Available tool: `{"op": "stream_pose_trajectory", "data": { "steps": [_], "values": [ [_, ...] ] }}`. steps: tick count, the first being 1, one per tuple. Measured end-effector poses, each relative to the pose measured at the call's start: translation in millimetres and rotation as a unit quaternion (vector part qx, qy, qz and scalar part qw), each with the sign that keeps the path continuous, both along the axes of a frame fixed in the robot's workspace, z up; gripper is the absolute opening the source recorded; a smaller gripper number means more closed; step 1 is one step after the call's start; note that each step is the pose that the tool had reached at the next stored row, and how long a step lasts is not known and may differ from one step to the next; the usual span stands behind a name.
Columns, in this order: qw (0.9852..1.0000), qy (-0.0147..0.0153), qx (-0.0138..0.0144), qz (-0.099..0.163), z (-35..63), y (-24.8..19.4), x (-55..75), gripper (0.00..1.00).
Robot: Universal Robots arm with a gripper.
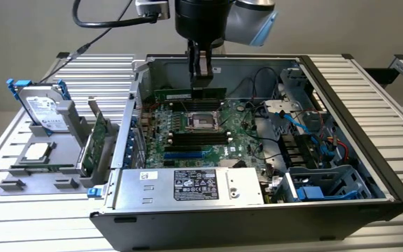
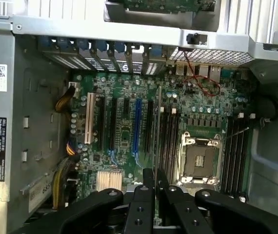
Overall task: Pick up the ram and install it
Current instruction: 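Pick up the ram and move it above insertion slot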
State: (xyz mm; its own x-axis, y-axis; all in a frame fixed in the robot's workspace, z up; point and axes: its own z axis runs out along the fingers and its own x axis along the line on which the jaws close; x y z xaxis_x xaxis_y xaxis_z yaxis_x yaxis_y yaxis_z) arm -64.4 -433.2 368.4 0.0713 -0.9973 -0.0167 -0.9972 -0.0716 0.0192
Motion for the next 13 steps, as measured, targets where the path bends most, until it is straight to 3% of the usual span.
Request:
{"op": "stream_pose_trajectory", "data": {
  "steps": [3,13],
  "values": [
    [1.0,0.0,-0.0015,0.0,-4.5,9.3,5.1,0.14],
    [1.0,0.0,-0.0054,-0.004,-19.7,21.8,21.7,0.14]
  ]
}}
